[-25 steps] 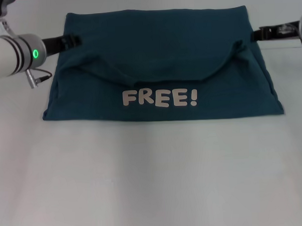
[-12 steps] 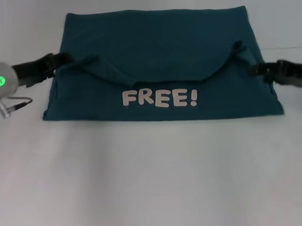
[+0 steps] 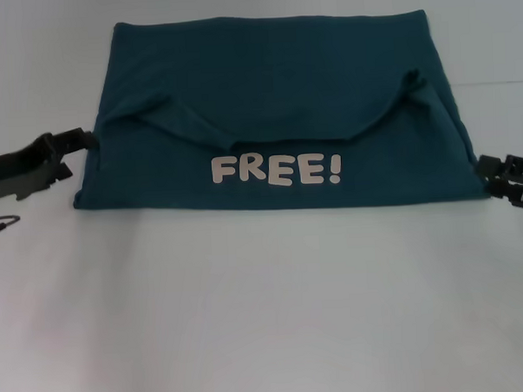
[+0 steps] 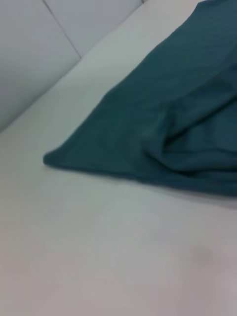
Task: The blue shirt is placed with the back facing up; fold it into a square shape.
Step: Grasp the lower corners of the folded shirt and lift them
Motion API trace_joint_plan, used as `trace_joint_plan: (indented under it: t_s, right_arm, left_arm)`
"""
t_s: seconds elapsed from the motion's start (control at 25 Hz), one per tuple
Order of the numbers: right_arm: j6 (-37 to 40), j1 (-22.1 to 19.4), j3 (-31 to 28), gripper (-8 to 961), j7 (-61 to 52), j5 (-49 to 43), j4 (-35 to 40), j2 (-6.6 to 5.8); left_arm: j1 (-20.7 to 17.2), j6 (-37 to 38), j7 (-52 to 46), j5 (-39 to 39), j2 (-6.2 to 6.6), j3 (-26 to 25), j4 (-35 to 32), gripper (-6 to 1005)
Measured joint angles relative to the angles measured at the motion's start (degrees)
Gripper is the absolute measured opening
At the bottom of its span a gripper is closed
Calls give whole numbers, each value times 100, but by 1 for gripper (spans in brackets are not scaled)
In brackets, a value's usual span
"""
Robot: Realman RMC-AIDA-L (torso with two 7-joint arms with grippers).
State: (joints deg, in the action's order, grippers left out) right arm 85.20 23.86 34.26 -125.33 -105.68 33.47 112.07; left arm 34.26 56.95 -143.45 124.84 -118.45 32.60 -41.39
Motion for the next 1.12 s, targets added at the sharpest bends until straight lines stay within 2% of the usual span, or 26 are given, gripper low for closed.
trace_joint_plan:
  t_s: [0.2, 0.44, 0.76, 1.12]
  right_arm:
    - [15, -42, -108, 706, 123, 0, -87, -17]
    - [-128, 0, -80, 706, 206, 10, -103, -22]
    - [-145, 29, -92, 705, 210, 16, -166, -19]
    - [-146, 2, -113, 706, 211, 21, -187, -18]
  left_arm:
    - [-4, -202, 197, -2, 1, -24, 204, 766]
    - [132, -538, 1800, -30, -29, 11, 445, 765]
    - [316, -1081, 2032, -7, 24, 197, 954, 765]
    - [404, -1416, 2036, -2, 7, 435, 1180, 765]
